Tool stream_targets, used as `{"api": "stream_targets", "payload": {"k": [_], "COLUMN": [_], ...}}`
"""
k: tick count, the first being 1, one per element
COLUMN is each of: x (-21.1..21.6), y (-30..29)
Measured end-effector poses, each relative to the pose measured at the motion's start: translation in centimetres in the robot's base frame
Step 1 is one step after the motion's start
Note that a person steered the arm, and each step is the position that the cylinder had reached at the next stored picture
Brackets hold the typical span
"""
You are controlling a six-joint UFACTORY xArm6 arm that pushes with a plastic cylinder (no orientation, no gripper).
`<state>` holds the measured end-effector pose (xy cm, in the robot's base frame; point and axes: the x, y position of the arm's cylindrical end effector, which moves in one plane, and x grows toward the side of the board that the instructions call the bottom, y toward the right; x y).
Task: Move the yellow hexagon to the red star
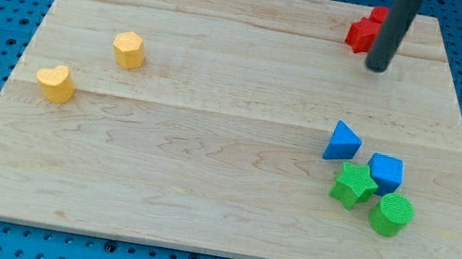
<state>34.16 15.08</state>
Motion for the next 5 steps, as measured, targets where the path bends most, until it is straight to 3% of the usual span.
{"api": "stream_targets", "payload": {"k": [1, 2, 3, 5], "x": [6.0, 8.6, 2.2, 0.8], "y": [-15.0, -29.9, -33.3, -13.4]}}
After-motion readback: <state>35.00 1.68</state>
